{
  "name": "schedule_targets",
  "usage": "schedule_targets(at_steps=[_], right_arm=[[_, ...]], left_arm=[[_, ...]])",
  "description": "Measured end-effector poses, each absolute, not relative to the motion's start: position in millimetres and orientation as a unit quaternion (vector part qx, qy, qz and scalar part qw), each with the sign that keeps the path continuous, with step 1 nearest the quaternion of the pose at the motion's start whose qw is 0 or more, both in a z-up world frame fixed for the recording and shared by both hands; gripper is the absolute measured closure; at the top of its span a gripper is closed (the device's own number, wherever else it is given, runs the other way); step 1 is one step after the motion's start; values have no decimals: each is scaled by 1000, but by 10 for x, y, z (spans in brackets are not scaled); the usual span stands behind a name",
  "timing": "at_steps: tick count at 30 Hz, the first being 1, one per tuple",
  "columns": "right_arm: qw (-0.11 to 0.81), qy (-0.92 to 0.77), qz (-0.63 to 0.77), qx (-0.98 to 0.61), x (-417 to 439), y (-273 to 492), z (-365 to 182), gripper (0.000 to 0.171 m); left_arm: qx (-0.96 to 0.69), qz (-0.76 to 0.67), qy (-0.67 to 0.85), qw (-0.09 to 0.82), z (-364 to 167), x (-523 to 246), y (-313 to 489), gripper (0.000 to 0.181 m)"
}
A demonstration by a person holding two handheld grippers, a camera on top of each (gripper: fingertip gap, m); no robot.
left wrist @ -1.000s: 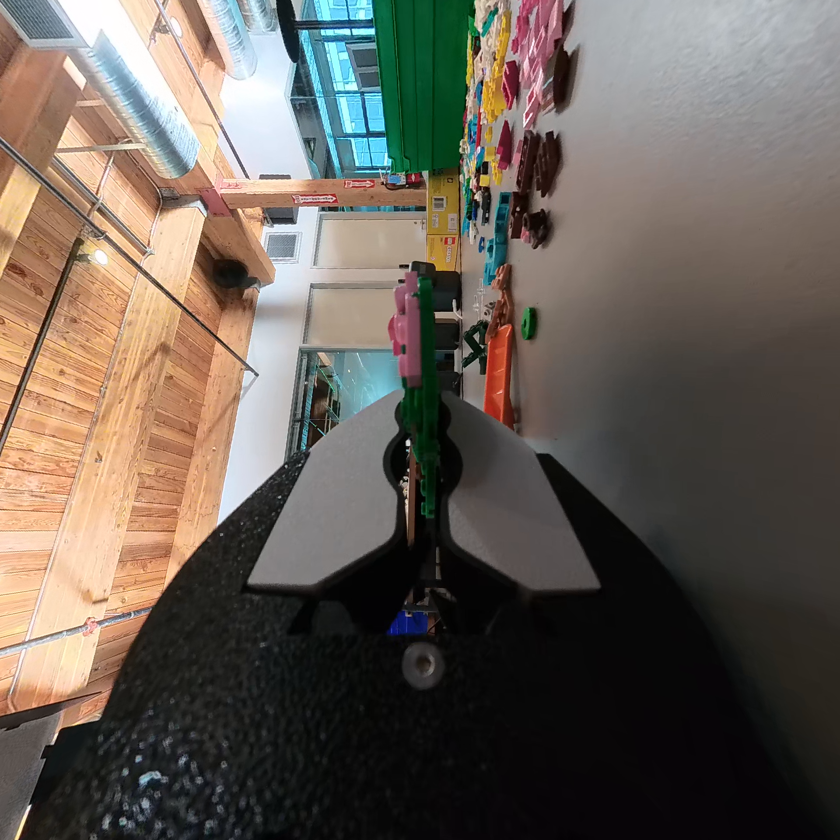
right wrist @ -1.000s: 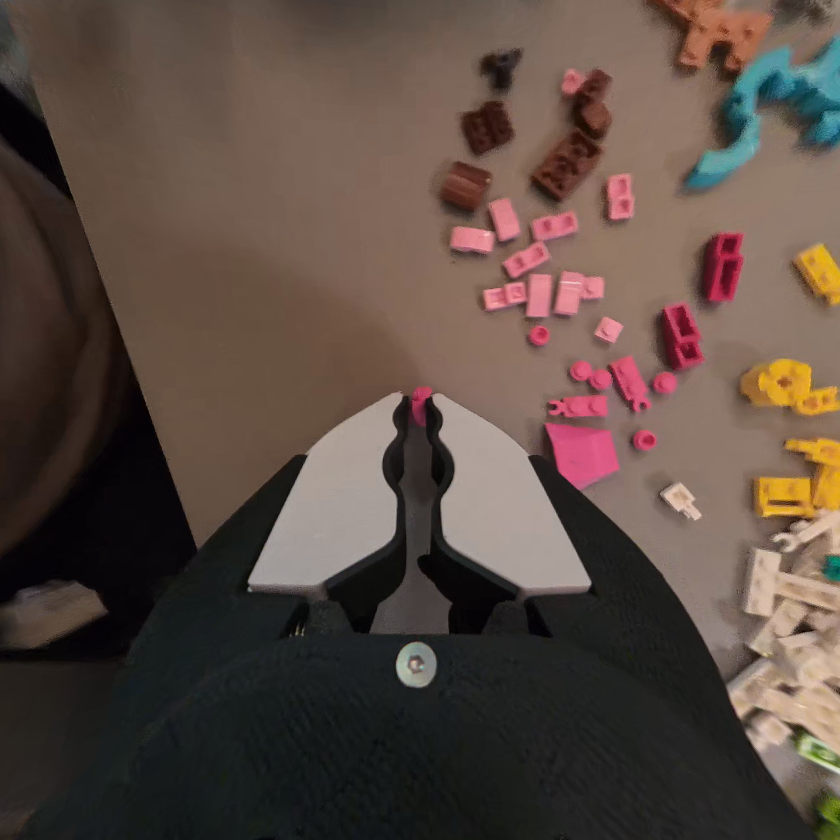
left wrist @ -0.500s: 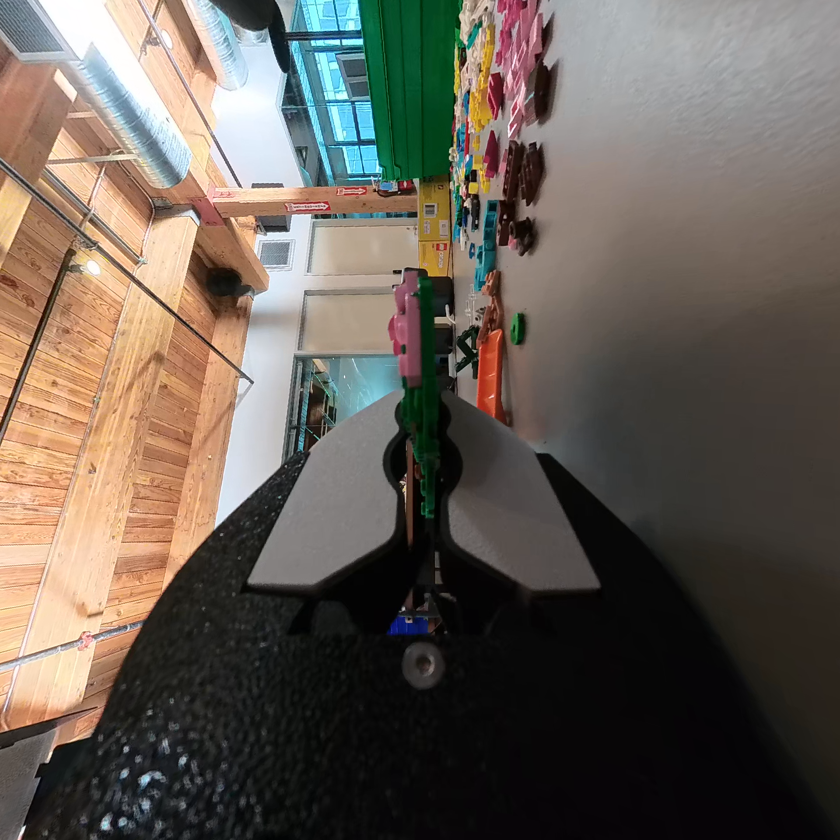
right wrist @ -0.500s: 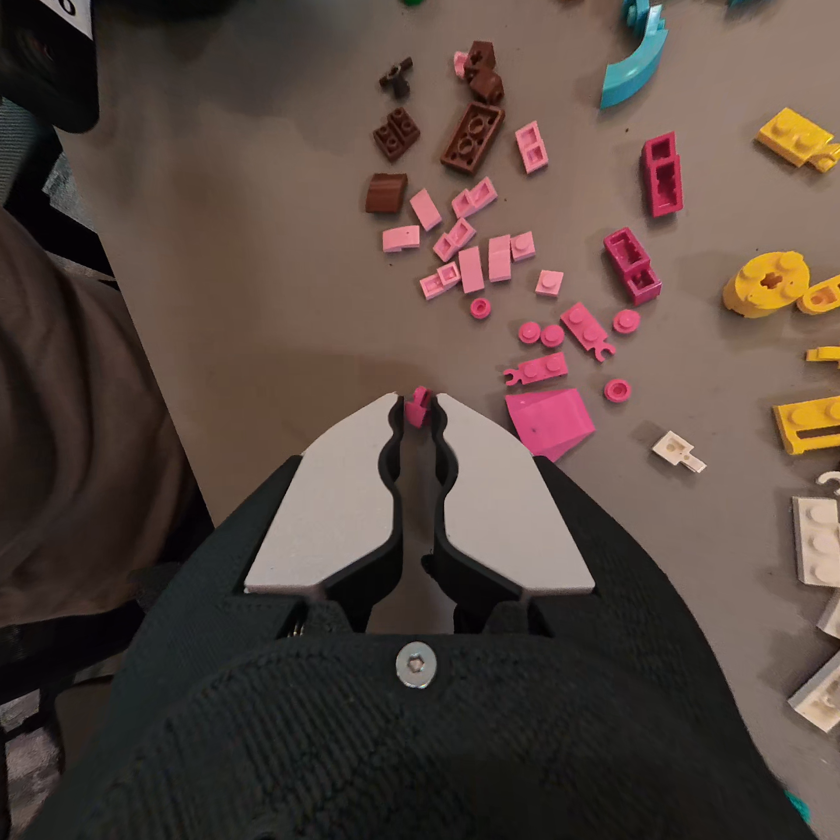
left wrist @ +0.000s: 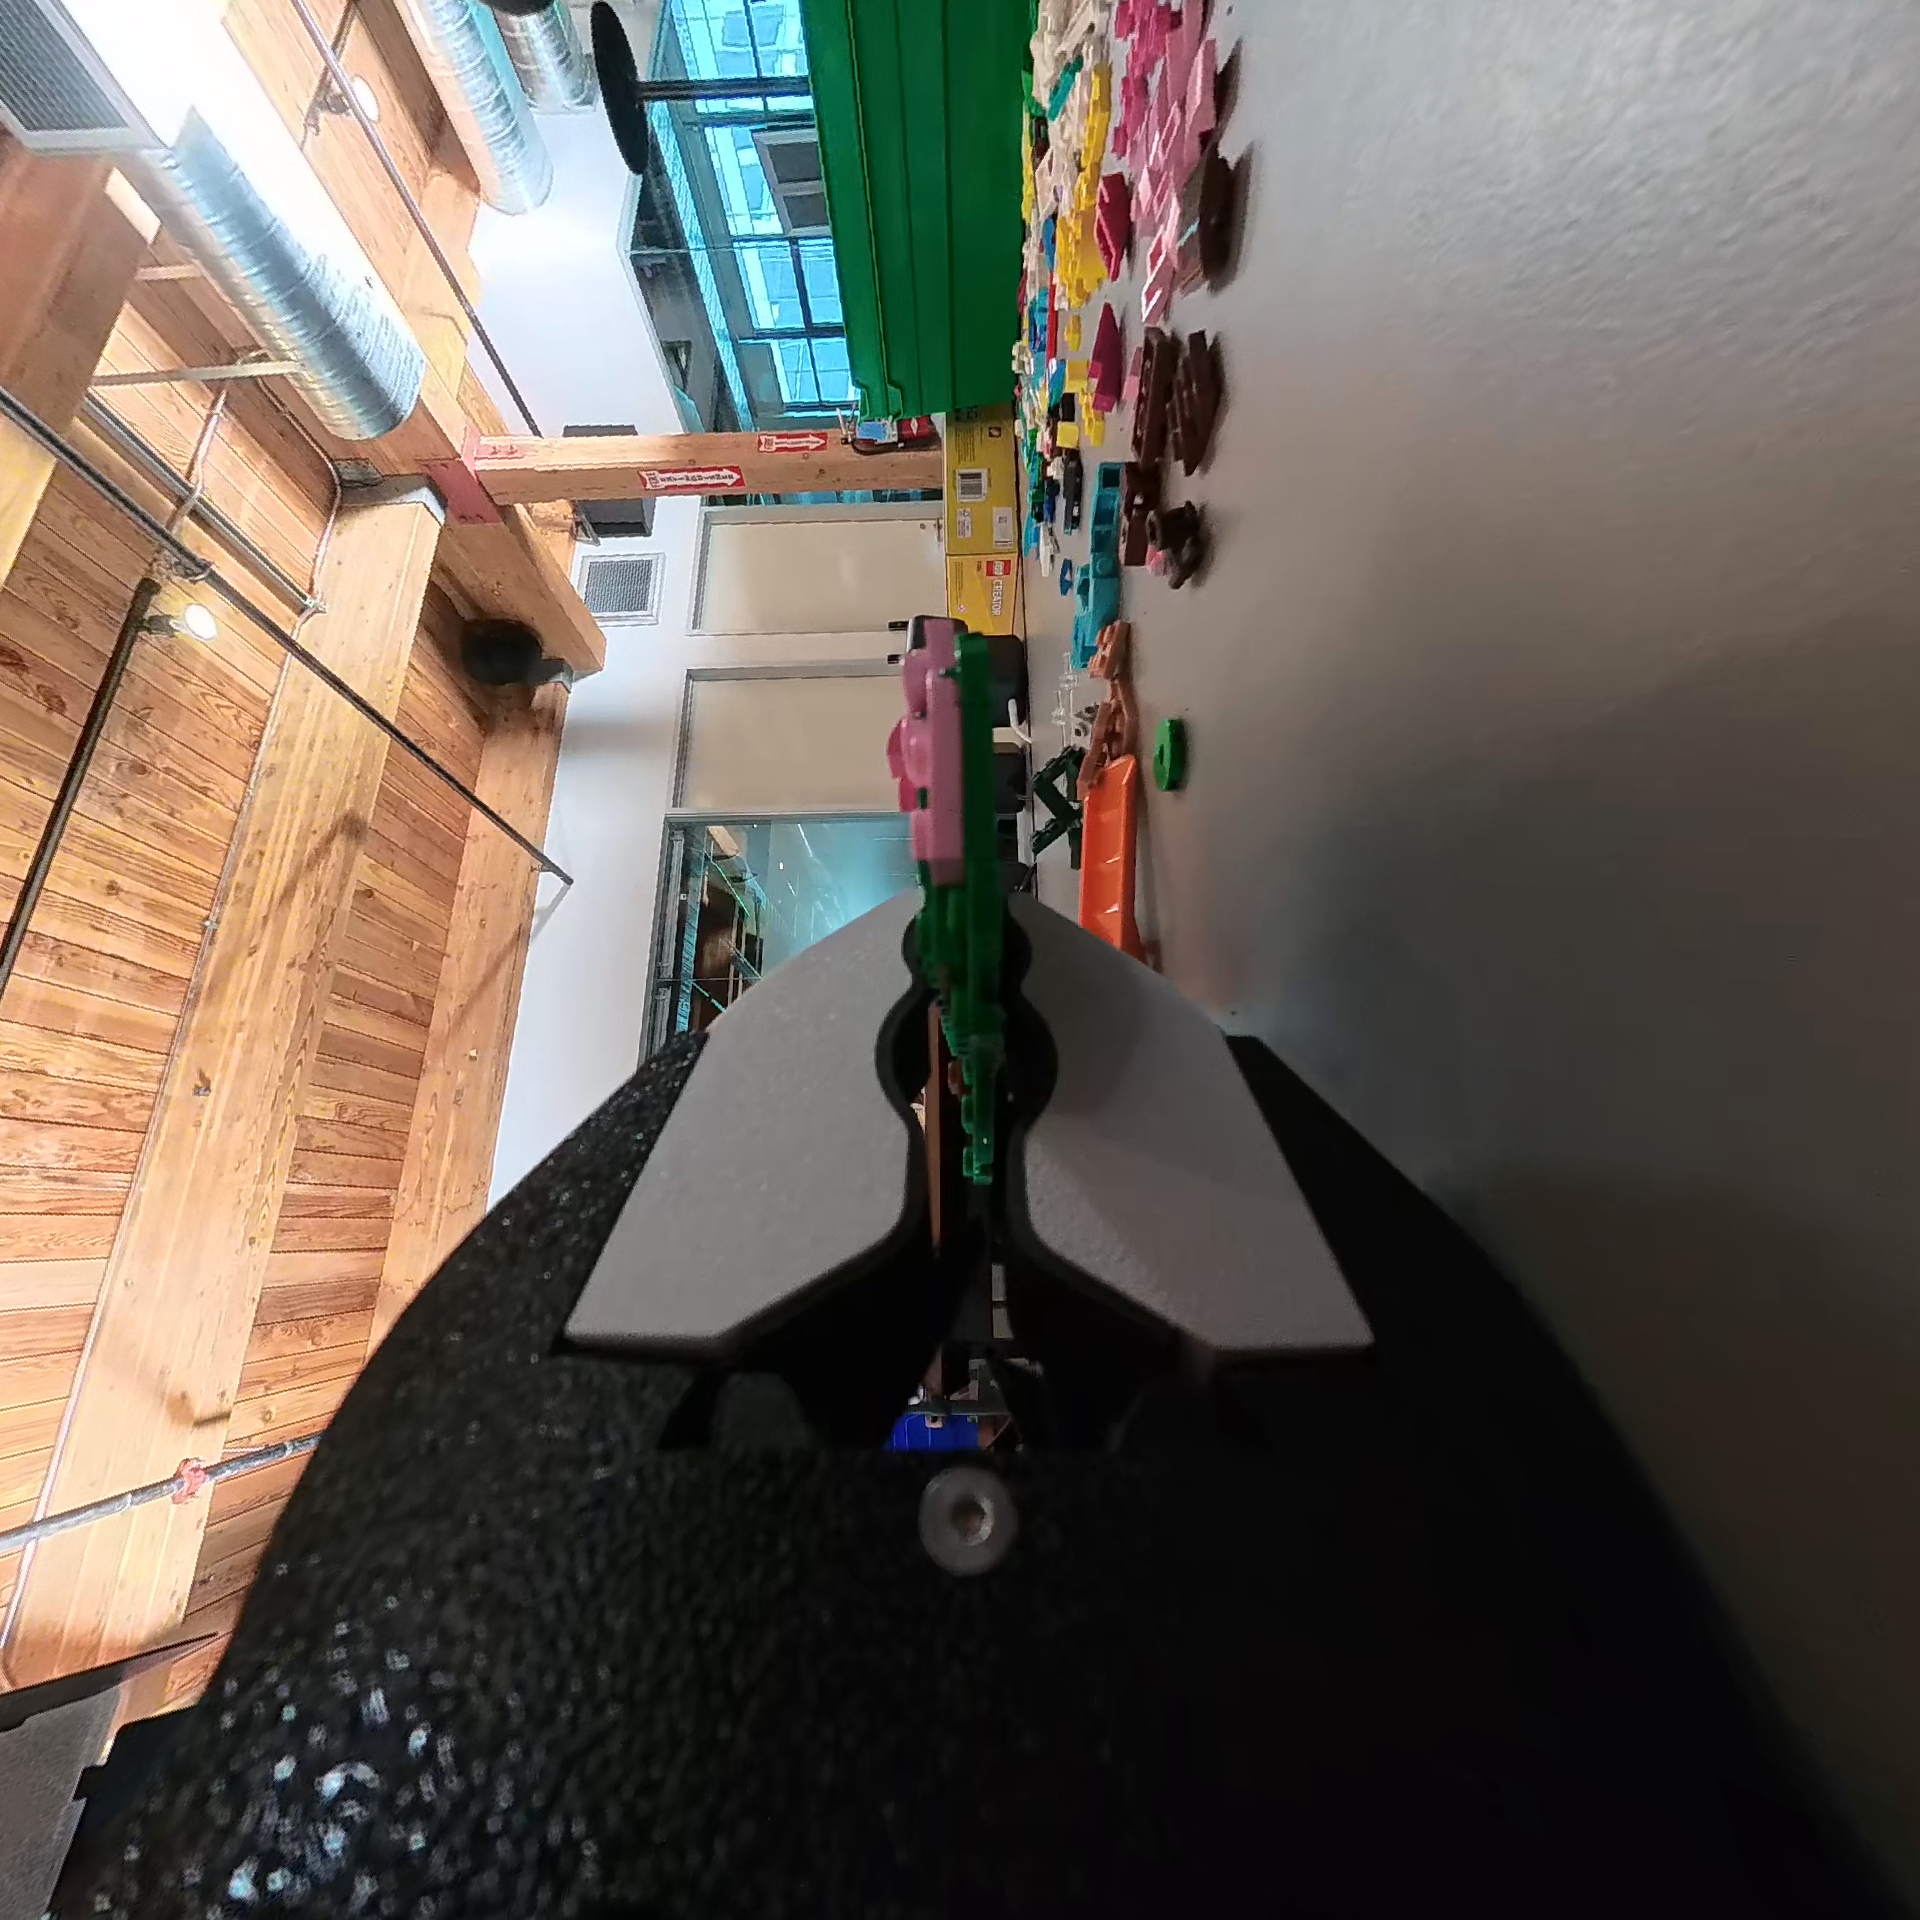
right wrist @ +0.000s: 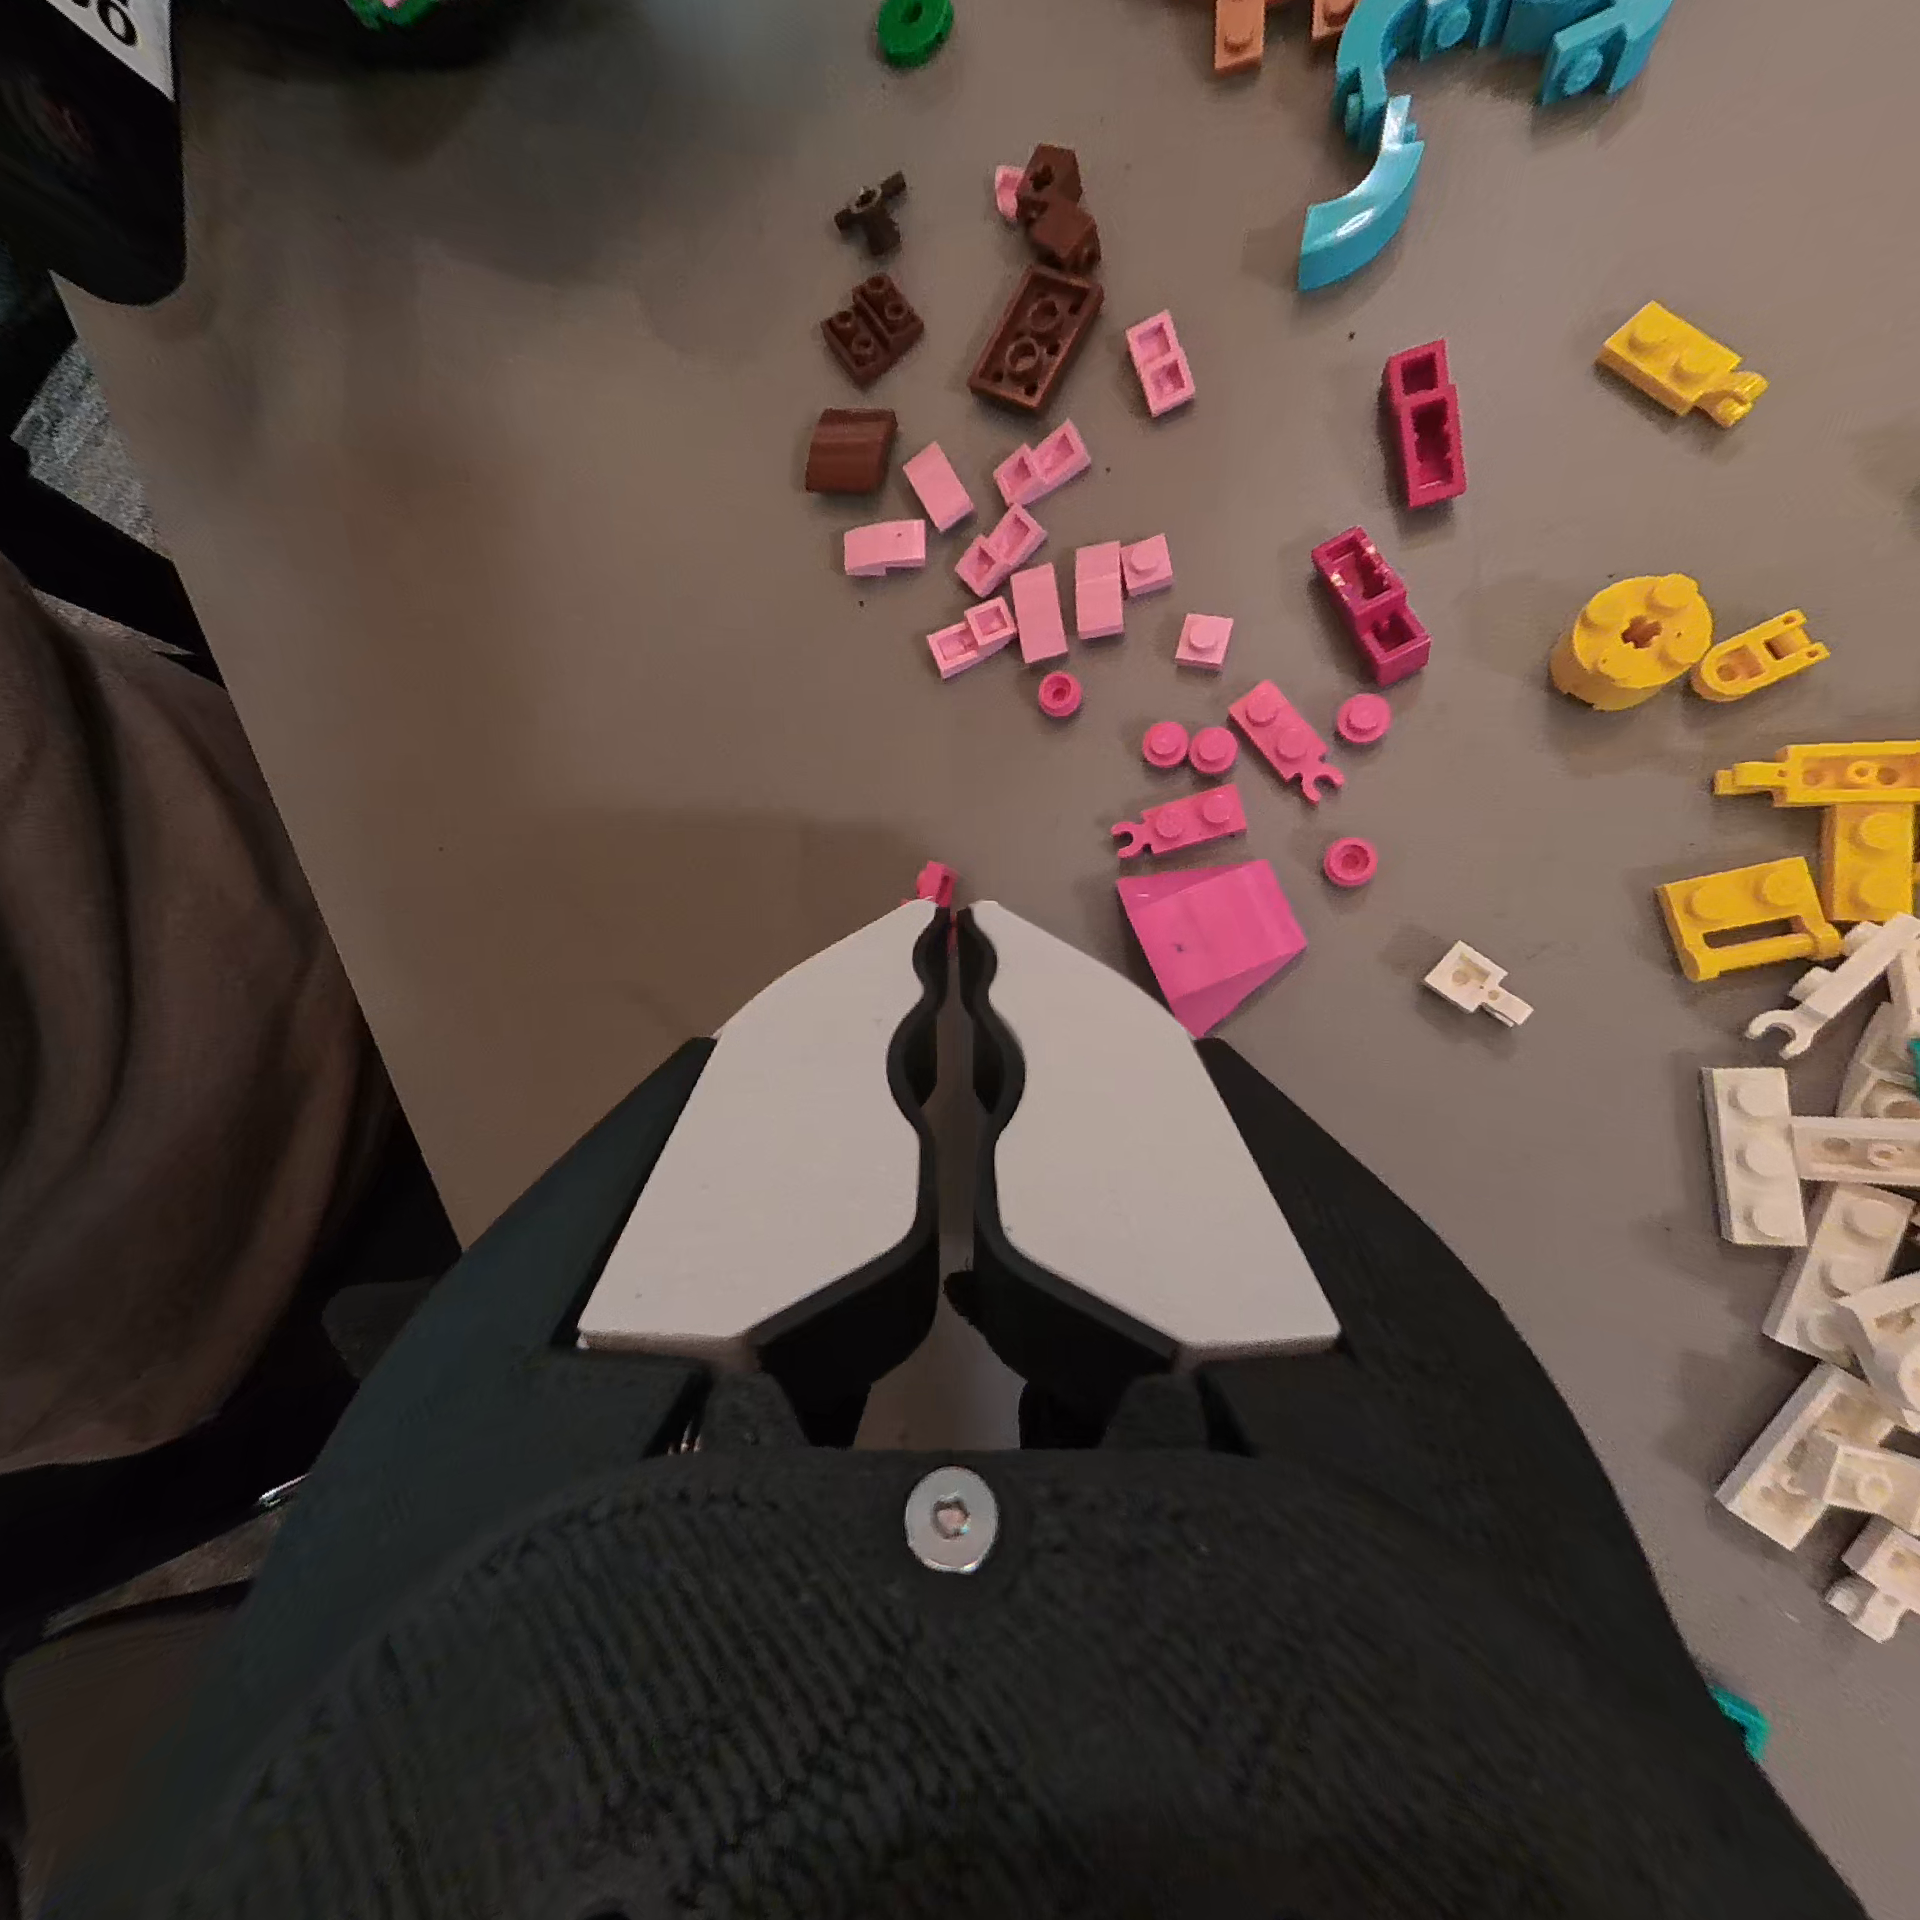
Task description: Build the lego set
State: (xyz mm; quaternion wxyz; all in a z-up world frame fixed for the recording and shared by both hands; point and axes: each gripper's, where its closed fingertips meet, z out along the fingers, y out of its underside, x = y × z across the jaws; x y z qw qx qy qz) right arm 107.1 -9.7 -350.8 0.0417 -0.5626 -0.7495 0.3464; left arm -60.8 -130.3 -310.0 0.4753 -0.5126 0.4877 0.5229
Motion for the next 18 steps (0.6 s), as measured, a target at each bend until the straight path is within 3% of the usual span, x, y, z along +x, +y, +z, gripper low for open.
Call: schedule_targets(at_steps=[7, 13, 18], right_arm=[[87, -797, 319, -505, 1072, -201, -3479, 150], [159, -842, 220, -466, 1072, -126, -3553, 164], [58, -834, 300, -459, 1171, -417, -3472, 164]], left_arm=[[-514, 522, 488, 475, -3106, -612, -1304, 173], [-515, 521, 488, 475, -3106, -612, -1304, 173], [-515, 520, 489, 475, -3110, -609, -1302, 173]])
